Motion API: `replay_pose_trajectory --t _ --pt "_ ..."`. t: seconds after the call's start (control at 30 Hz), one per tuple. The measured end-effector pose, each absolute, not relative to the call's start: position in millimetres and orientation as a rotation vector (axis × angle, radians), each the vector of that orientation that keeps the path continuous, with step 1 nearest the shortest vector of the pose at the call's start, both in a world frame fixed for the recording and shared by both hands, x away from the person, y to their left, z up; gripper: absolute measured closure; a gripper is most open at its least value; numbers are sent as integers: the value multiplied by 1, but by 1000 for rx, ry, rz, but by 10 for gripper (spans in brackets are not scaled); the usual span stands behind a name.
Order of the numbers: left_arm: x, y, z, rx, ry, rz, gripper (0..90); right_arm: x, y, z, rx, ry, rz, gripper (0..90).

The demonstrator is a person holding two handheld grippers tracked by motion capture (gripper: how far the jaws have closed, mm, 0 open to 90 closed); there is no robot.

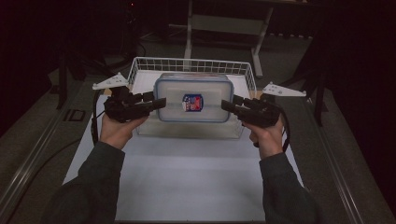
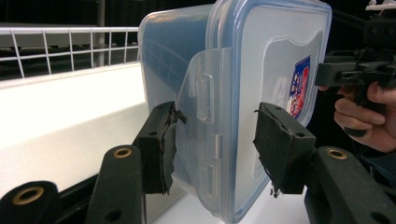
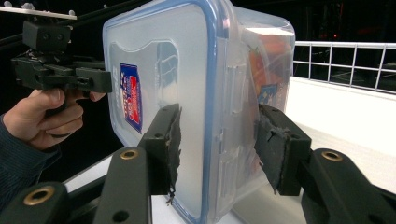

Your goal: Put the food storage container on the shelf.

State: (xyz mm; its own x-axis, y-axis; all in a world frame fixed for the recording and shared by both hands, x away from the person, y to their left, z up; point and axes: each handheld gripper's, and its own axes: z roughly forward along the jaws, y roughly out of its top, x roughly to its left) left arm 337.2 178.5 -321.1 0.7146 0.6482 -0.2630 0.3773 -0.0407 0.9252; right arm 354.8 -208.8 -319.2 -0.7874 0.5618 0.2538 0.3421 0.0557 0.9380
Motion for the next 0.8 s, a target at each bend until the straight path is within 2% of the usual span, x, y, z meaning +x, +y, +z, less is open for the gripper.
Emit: replay_pose_trajectory --t 0.47,0.8 --pt "360 175 -302 1680 833 296 491 376 -210 -316 968 2112 1864 517" --pt "383 181 -308 1658 857 255 490 393 -206 -315 1008 2111 1855 518"
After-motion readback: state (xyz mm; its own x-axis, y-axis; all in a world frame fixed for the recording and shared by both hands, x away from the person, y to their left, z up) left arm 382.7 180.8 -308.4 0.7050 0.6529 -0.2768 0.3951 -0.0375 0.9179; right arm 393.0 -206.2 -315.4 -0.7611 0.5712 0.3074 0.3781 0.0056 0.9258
